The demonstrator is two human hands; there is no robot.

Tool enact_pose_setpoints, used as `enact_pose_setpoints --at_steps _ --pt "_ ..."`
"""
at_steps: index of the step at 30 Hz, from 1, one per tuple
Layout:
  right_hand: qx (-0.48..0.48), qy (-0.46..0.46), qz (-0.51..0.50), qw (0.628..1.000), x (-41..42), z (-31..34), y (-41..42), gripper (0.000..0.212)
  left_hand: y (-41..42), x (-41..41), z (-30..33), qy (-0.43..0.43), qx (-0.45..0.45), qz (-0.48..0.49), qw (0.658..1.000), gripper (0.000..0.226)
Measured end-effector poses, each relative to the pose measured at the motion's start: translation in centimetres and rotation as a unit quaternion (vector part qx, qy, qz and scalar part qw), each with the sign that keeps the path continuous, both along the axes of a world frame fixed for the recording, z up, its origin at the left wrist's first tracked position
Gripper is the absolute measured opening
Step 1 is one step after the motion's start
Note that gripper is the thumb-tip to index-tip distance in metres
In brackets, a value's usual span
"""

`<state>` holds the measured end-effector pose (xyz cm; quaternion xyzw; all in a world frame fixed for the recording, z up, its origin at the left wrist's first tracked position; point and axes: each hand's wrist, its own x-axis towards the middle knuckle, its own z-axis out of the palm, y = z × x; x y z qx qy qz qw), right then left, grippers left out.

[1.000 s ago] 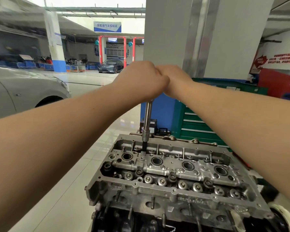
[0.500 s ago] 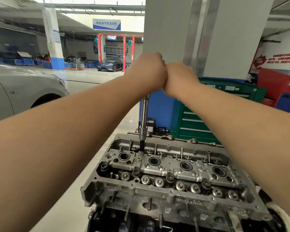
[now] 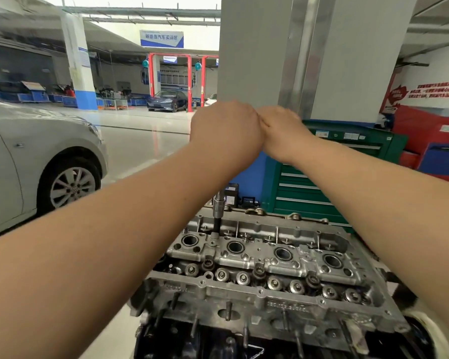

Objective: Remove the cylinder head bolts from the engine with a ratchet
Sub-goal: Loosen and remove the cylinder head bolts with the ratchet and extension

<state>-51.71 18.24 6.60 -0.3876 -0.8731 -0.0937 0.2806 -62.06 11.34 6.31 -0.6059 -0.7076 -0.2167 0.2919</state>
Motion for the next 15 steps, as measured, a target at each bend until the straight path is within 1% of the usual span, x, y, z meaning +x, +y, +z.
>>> enact_pose_setpoints --at_steps 1,2,3,5,6,7,8,9,10,11,12,15 --pt "-0.013 -0.01 -0.006 1.0 -0.6 0.2 0.0 0.033 -0.1 0.1 0.1 -0.01 -0.01 0.017 1.0 0.017" --pt "-0.01 -0.024 -0.024 0.999 -1.0 0.4 0.0 0.03 0.1 -0.1 0.1 -0.033 -0.007 0.019 0.999 0.015" --pt "0.006 -0.043 -0.058 0.997 -1.2 0.6 -0.3 0.027 0.2 -0.6 0.2 -0.065 0.009 0.001 0.998 0.01" --pt "0.052 -0.088 -0.137 0.985 -0.9 1.0 -1.4 0.021 0.8 -2.0 0.0 -0.113 0.044 -0.078 0.99 0.024" --pt "0.068 -0.1 -0.173 0.977 -0.6 1.2 -2.3 0.025 1.1 -2.8 -0.1 -0.146 0.048 -0.145 0.977 0.03" --pt "0.092 -0.11 -0.205 0.968 -0.3 1.2 -3.5 0.031 1.4 -3.7 -0.3 -0.193 0.044 -0.225 0.954 0.033" --pt "0.141 -0.12 -0.219 0.958 -0.1 1.0 -4.8 0.037 1.6 -4.3 -0.5 -0.247 0.037 -0.29 0.924 0.032" --pt "0.205 -0.132 -0.211 0.947 0.1 0.6 -6.0 0.041 1.8 -4.9 -0.6 -0.288 0.033 -0.33 0.898 0.029" --pt "0.247 -0.142 -0.195 0.939 0.2 0.2 -7.2 0.043 1.9 -5.2 -0.6 -0.307 0.026 -0.346 0.886 0.027" --pt "0.256 -0.141 -0.176 0.94 0.4 -0.1 -7.8 0.042 2.0 -5.3 -0.5 -0.303 0.02 -0.349 0.887 0.028" --pt "0.241 -0.14 -0.168 0.946 0.7 -0.1 -7.8 0.04 2.0 -5.2 -0.5 -0.289 0.015 -0.343 0.894 0.03" --pt "0.151 -0.166 -0.147 0.963 1.9 0.7 -5.9 0.023 1.8 -4.6 -0.5 -0.226 0.013 -0.286 0.931 0.037"
